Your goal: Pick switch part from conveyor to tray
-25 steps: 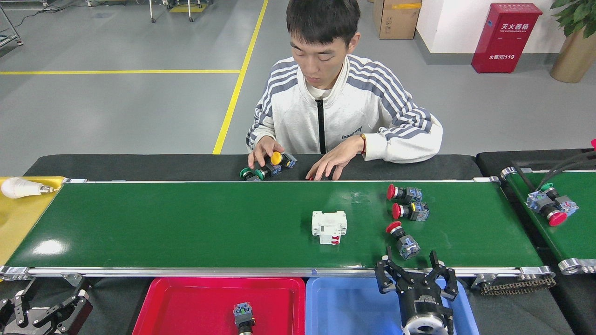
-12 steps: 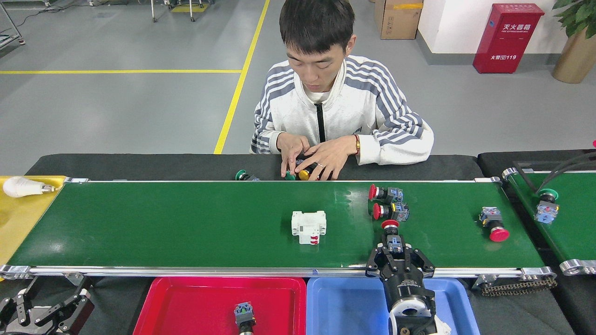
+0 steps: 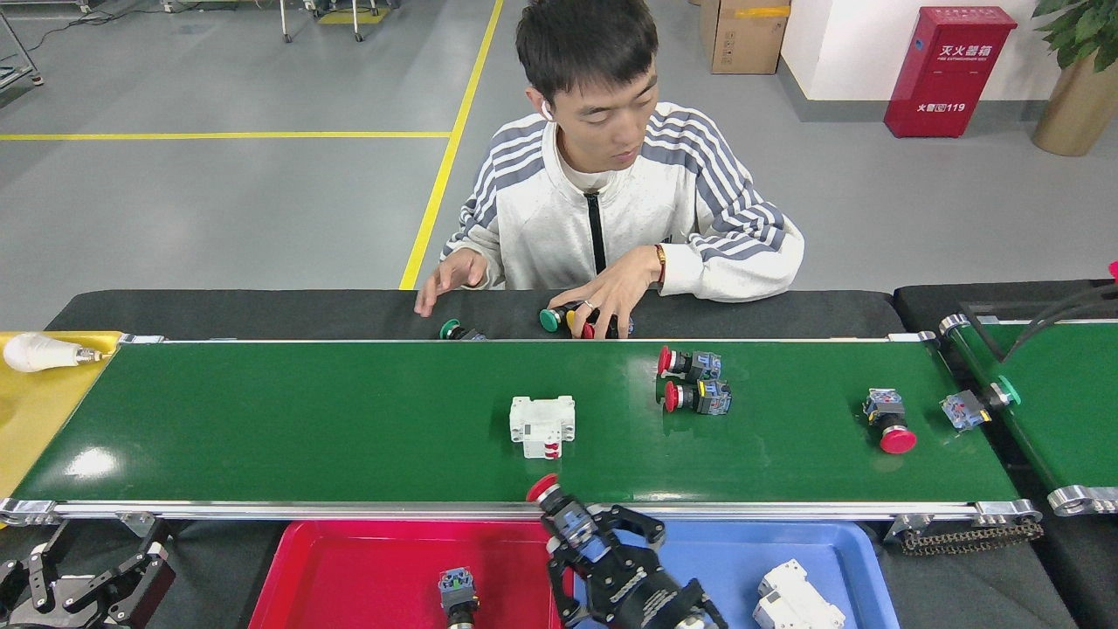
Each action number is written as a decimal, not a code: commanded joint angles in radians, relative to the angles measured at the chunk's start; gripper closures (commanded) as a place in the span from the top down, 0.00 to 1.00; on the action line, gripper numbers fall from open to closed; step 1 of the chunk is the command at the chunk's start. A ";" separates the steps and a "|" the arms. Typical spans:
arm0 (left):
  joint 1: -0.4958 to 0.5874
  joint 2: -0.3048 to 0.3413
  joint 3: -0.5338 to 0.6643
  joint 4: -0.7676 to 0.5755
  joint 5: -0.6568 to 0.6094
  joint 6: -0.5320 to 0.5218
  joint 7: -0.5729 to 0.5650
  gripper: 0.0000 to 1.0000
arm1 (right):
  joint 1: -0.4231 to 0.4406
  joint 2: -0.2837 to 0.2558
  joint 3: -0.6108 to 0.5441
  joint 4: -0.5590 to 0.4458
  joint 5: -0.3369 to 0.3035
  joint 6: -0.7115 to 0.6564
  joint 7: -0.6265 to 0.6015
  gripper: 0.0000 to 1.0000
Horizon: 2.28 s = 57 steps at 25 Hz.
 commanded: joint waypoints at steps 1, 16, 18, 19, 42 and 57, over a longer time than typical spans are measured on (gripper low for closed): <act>-0.018 0.010 -0.038 -0.037 0.000 -0.003 0.004 1.00 | -0.016 0.010 -0.002 -0.008 -0.003 -0.012 -0.007 1.00; -0.120 -0.245 -0.437 -0.185 -0.241 0.200 -0.042 1.00 | 0.221 0.018 -0.545 -0.118 -0.068 0.393 -0.136 0.99; -0.131 -0.252 -0.451 -0.172 -0.241 0.209 -0.045 1.00 | 0.158 0.018 -0.545 -0.075 -0.063 0.400 -0.121 0.99; -0.136 -0.262 -0.455 -0.156 -0.241 0.223 -0.045 1.00 | 0.132 0.021 -0.545 -0.054 -0.063 0.411 -0.102 0.99; -0.442 -0.255 -0.462 0.207 -0.252 0.309 -0.084 1.00 | -0.244 0.093 -0.460 0.393 -0.069 0.430 0.002 0.11; -0.492 -0.251 -0.451 0.312 -0.244 0.399 -0.074 0.25 | -0.107 0.030 -0.169 0.055 -0.066 0.051 0.004 0.04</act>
